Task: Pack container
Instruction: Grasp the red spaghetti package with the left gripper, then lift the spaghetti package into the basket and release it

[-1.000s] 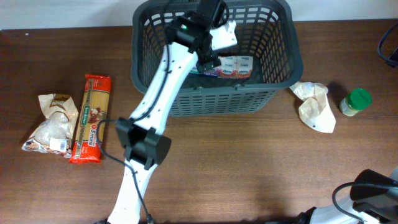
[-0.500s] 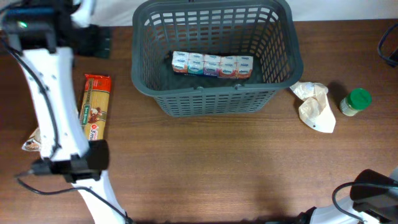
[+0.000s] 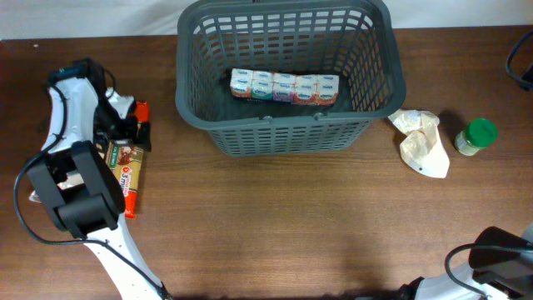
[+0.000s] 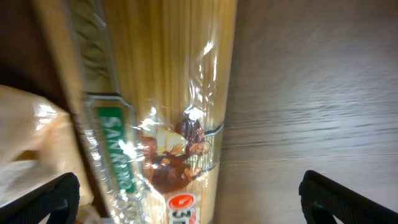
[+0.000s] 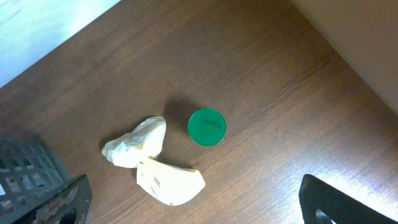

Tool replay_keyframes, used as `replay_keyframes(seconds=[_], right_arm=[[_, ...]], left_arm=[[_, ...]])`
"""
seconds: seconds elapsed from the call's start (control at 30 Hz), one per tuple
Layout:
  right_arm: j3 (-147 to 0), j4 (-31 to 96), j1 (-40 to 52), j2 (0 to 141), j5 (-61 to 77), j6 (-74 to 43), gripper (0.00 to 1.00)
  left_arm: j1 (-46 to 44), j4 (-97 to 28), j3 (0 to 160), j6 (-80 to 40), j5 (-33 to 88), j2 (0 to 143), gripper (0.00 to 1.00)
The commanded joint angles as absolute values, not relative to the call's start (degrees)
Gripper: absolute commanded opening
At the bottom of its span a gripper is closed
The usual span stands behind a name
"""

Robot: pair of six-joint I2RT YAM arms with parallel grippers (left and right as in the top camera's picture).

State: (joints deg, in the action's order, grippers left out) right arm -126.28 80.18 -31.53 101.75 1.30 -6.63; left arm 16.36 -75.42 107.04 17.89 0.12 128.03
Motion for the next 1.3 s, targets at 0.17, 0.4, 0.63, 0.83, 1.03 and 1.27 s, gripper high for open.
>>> replay_keyframes(seconds=[0.17,0.4,0.63,0.83,1.03,1.27], right_arm=[[-126.9,80.1,-31.6,102.1,1.0,-6.5,0.99],[-126.9,80.1,-31.6,102.1,1.0,-6.5,0.99],[-126.9,80.1,-31.6,102.1,1.0,-6.5,0.99],[-126.9,80.1,-31.6,102.1,1.0,-6.5,0.99],[-126.9,80.1,-31.6,102.1,1.0,-6.5,0.99],[-126.9,80.1,-31.6,102.1,1.0,-6.5,0.99]], left_arm=[[16.4,-69.4,102.1,19.8,-3.9,127.6,0.99],[16.4,-67.5,101.8,19.8,-3.9,132.4,1.0],[16.4,-69.8,102.7,18.7,-3.9,134.9,0.37],[16.2,-83.9,119.0,14.5,-2.5,134.9,0.02],[15.2,-96.7,144.2,13.3,-2.3,134.6,0.02],[8.1,-95.3,169.8,18.5,-2.2,127.0,0.02]])
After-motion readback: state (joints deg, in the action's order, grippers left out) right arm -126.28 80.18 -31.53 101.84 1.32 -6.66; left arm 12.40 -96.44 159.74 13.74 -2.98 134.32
